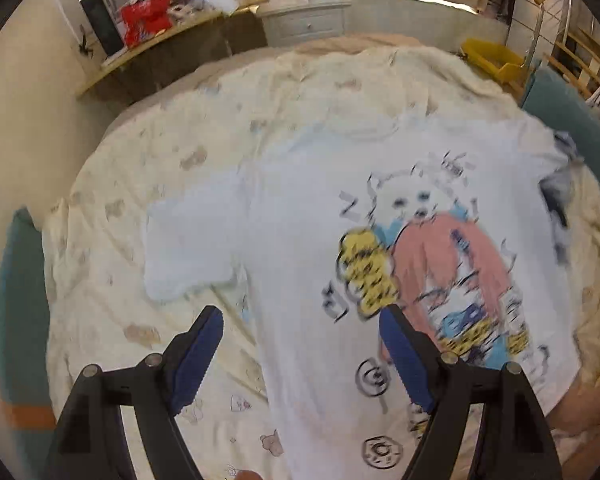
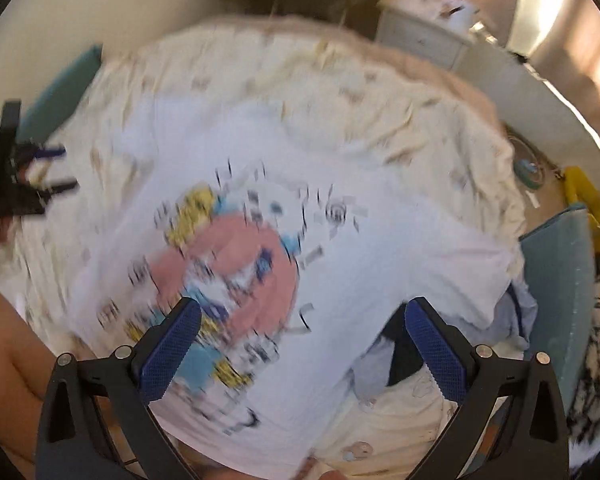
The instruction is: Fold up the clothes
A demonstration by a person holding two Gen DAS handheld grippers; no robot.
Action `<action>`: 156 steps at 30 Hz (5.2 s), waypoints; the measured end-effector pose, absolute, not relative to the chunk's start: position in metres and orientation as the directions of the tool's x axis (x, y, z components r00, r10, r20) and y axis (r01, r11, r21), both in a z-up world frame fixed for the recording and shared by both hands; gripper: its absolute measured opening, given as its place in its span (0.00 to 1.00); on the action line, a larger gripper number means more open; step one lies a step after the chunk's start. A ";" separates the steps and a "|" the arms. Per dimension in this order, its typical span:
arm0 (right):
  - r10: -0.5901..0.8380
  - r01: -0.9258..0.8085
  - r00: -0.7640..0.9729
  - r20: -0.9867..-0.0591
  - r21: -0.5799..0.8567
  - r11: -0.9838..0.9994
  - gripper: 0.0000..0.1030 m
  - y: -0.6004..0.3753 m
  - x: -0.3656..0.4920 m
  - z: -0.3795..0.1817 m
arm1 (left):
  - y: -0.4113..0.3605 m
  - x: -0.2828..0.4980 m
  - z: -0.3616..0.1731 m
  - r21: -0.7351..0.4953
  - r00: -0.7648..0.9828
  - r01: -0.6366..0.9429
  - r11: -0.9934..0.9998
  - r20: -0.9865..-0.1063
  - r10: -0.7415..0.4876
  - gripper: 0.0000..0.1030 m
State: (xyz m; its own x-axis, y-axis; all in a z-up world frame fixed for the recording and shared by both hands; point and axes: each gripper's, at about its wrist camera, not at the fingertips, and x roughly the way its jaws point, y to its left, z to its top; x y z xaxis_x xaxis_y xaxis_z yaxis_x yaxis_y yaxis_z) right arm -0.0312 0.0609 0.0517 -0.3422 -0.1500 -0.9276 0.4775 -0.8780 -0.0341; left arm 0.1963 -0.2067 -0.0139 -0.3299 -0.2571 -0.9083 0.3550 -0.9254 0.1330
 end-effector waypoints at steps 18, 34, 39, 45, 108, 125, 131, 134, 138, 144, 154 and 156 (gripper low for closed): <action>-0.094 0.329 -0.333 -0.938 -0.022 -0.944 1.00 0.030 -0.037 0.030 | -0.087 0.076 0.002 -0.011 -0.318 0.087 -0.996 -0.948 -0.017 0.79; -0.157 0.182 -0.547 -0.823 0.066 -0.981 0.99 0.221 -0.049 0.004 | -0.013 -0.045 -0.069 -0.006 -0.339 -0.101 -0.995 -0.940 0.040 0.79; -0.201 0.074 -0.597 -0.777 0.196 -0.978 0.91 0.289 -0.065 -0.030 | -0.009 -0.089 -0.086 -0.174 -0.406 -0.102 -0.979 -0.892 0.200 0.79; -0.183 -0.016 -0.598 -0.780 0.240 -0.971 0.81 0.324 -0.074 -0.084 | 0.012 -0.145 -0.090 -0.265 -0.491 -0.329 -0.907 -0.772 0.404 0.79; -0.449 -0.136 -0.662 -0.600 0.686 -0.715 0.03 0.403 -0.107 -0.209 | 0.131 -0.414 -0.203 -0.117 -0.210 -0.667 -0.736 -0.918 0.337 0.06; -0.387 -0.221 -0.639 -0.665 0.640 -0.736 0.03 0.407 -0.085 -0.201 | 0.137 -0.413 -0.198 -0.158 -0.102 -0.735 -0.660 -0.936 0.337 0.23; -0.393 -0.201 -0.643 -0.658 0.639 -0.742 0.03 0.404 -0.083 -0.192 | 0.165 -0.410 -0.202 -0.106 -0.114 -0.785 -0.610 -0.944 0.310 0.01; -0.395 -0.191 -0.645 -0.654 0.639 -0.745 0.03 0.402 -0.082 -0.188 | 0.178 -0.399 -0.199 -0.075 -0.121 -0.822 -0.565 -0.946 0.302 0.01; -0.399 -0.178 -0.648 -0.649 0.638 -0.749 0.03 0.400 -0.080 -0.182 | 0.168 -0.398 -0.182 -0.031 -0.207 -0.796 -0.604 -0.924 0.321 0.01; -0.386 -0.161 -0.646 -0.659 0.612 -0.775 0.03 0.397 -0.096 -0.164 | 0.125 -0.405 -0.149 0.011 -0.335 -0.725 -0.688 -0.879 0.339 0.01; -0.388 -0.003 -0.657 -0.647 0.517 -0.856 0.03 0.353 -0.117 -0.098 | 0.060 -0.397 -0.086 -0.057 -0.461 -0.604 -0.795 -0.788 0.407 0.01; -0.392 0.036 -0.655 -0.646 0.491 -0.870 0.03 0.338 -0.121 -0.086 | 0.047 -0.385 -0.076 -0.049 -0.484 -0.588 -0.808 -0.778 0.399 0.01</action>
State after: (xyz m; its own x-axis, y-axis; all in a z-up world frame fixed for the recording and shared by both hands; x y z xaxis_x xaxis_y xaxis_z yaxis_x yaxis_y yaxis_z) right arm -0.1213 0.3384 -0.0857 -0.6547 -0.3919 -0.6463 0.0365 -0.8705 0.4908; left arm -0.3851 0.0474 -0.0765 -0.4845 0.3993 -0.7784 -0.5875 -0.8077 -0.0486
